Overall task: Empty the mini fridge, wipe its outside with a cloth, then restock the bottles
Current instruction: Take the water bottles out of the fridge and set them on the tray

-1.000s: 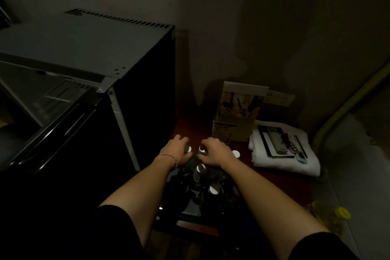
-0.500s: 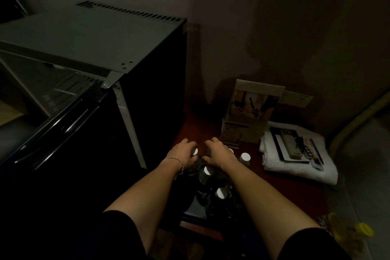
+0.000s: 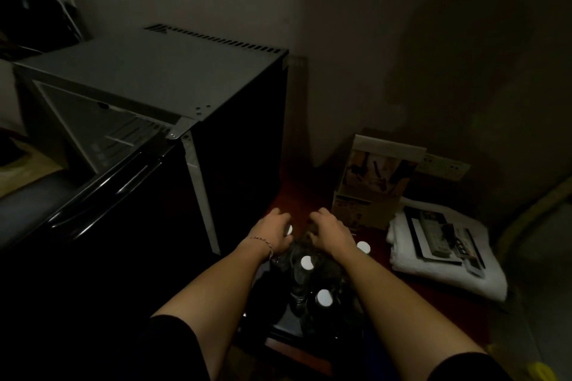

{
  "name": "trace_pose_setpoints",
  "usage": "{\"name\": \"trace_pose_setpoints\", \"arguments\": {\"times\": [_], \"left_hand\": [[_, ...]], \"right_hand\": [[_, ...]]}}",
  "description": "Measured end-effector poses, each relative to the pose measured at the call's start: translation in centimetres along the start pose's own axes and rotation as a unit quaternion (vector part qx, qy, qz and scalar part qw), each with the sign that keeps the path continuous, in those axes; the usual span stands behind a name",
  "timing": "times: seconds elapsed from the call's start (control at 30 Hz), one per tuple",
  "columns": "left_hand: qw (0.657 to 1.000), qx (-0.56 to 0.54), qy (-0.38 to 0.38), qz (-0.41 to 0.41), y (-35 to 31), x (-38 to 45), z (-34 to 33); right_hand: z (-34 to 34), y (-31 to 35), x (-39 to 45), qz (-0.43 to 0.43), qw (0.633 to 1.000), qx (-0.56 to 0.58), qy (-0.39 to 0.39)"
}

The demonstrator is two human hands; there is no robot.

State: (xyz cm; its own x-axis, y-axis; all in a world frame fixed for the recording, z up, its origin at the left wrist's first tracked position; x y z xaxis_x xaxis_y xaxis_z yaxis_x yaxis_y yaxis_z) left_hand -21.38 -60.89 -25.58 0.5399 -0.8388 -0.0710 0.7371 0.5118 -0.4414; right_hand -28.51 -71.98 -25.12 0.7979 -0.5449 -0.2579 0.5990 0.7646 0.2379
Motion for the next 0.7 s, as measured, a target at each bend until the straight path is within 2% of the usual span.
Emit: {"name": "trace_pose_setpoints", "arguments": {"times": [0.17,0.4,0.7], "left_hand": [[0.999,0.002,-0.033,0.016,-0.6,-1.6,2.1],[0.997,-0.019,-0.057,0.055,0.0,-6.4,2.0],[0.996,-0.033,-0.069,0.041,0.6,-13.5,2.4]], "right_hand": [[2.8,1.1,-1.3,0.018,0.999,0.01,-0.034],[1.9,4.2,-4.7,0.082,0.996,0.033,-0.027],[0.2,6.7,-11.7,0.056,0.996,0.043,-0.049]]}}
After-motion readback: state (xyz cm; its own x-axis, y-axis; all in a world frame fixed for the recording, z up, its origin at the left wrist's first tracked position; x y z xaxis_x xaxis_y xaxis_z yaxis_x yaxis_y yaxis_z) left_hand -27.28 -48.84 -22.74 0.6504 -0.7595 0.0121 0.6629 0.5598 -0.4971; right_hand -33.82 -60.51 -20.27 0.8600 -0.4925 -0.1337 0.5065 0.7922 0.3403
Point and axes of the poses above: each hand's wrist, its own x-axis towards the middle knuckle, its own z-axis out of the back of the hand, y = z × x, the point moved 9 cm from there along x, towards the middle knuckle, and after that the axes turned 12 degrees about -z, right-handed, at the moved point
